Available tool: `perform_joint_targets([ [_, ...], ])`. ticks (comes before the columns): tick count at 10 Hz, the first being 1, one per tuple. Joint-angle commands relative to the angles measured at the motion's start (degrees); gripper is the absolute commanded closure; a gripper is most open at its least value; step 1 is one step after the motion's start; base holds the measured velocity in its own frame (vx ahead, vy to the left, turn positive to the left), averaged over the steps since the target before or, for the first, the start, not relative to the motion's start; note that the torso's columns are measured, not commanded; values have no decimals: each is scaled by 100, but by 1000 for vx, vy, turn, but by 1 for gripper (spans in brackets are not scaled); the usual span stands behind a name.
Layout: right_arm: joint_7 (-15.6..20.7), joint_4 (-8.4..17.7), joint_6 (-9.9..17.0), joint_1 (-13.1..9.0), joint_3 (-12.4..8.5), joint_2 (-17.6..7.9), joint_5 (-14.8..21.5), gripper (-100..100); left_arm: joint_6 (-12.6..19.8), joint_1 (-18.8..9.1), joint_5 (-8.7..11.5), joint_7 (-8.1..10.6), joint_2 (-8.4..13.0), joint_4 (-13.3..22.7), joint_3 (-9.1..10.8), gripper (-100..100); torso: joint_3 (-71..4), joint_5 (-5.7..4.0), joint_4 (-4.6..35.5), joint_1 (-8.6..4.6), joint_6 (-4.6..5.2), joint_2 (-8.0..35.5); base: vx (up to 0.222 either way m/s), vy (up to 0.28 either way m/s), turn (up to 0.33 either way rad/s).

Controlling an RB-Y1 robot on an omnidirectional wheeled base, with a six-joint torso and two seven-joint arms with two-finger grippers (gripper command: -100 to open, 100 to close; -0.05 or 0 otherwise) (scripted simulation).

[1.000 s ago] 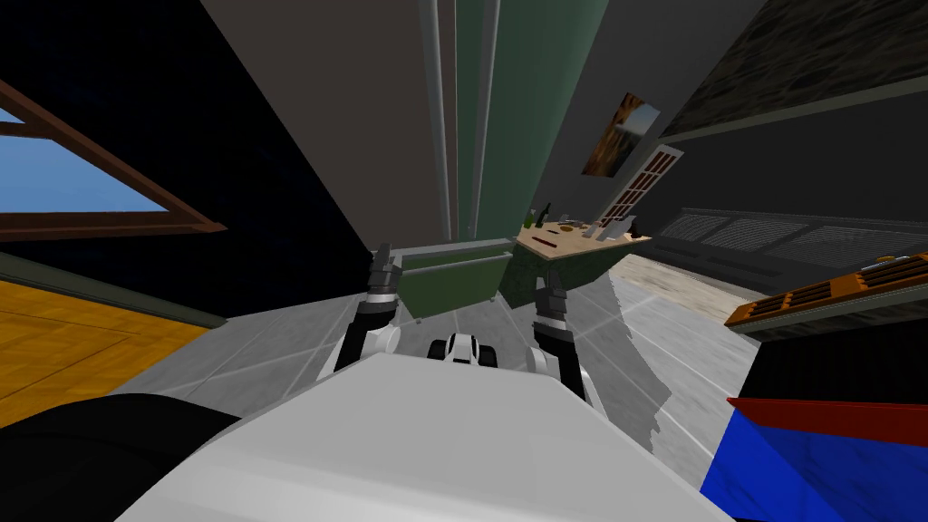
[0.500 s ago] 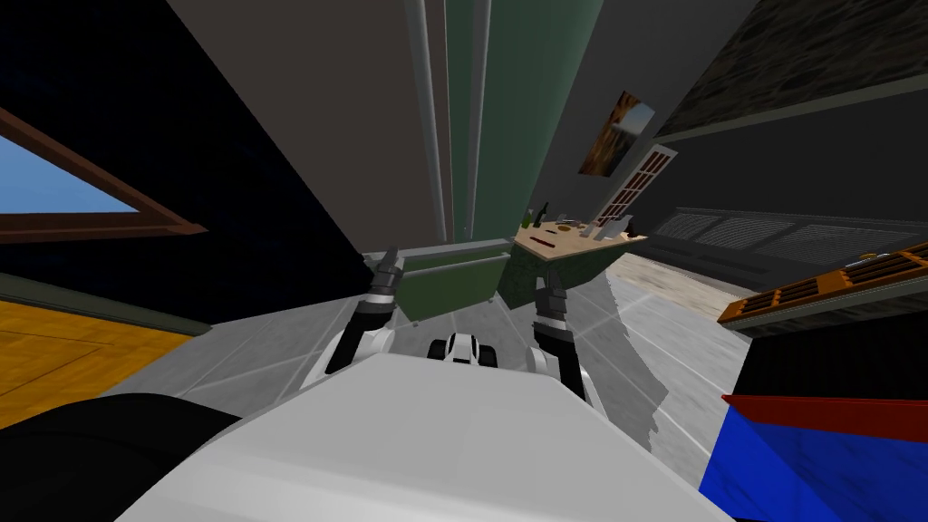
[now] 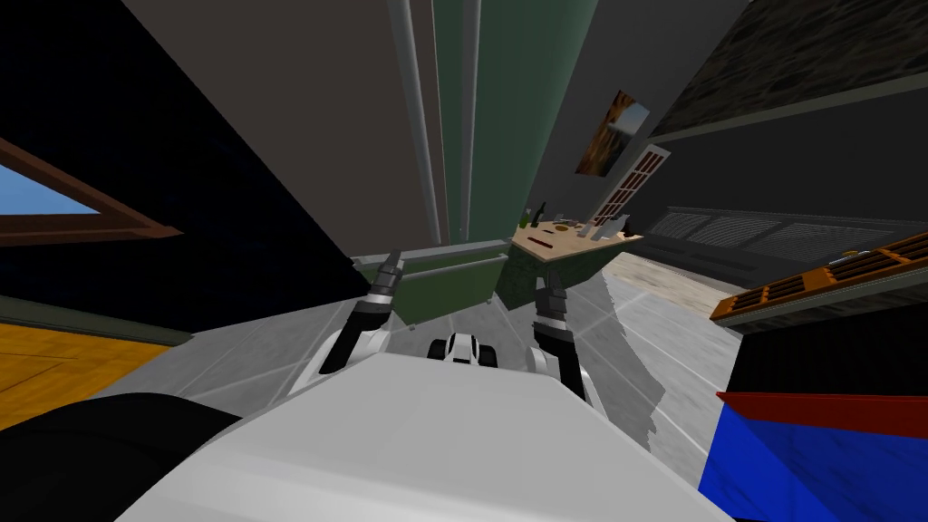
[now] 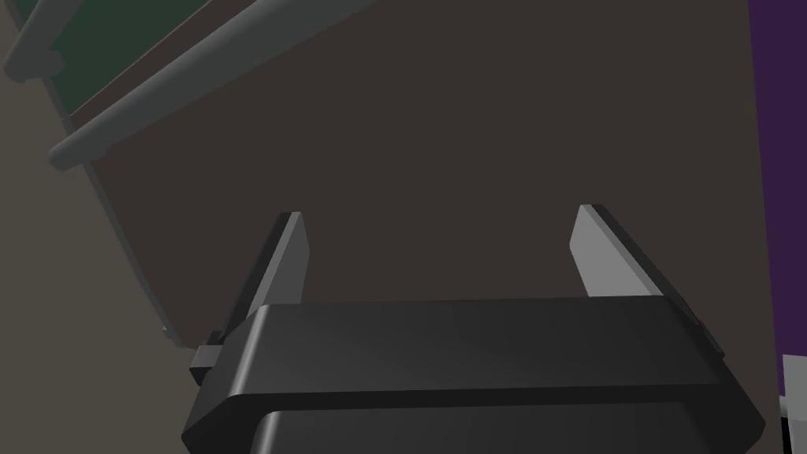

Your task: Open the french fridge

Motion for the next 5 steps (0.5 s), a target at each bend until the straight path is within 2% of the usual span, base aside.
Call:
perform_joint_targets([
  [1, 0, 0, 0, 0, 0, 0, 0, 0, 269, 50, -82, -45, 74, -70, 40, -100, -2, 1, -1, 2, 0, -3, 67, -25, -38],
  [5, 0, 0, 0, 0, 0, 0, 0, 0, 693, 151, -215, -113, 226, -188, 117, -100, 1, 1, 0, 3, 0, 2, 61, -20, -37],
])
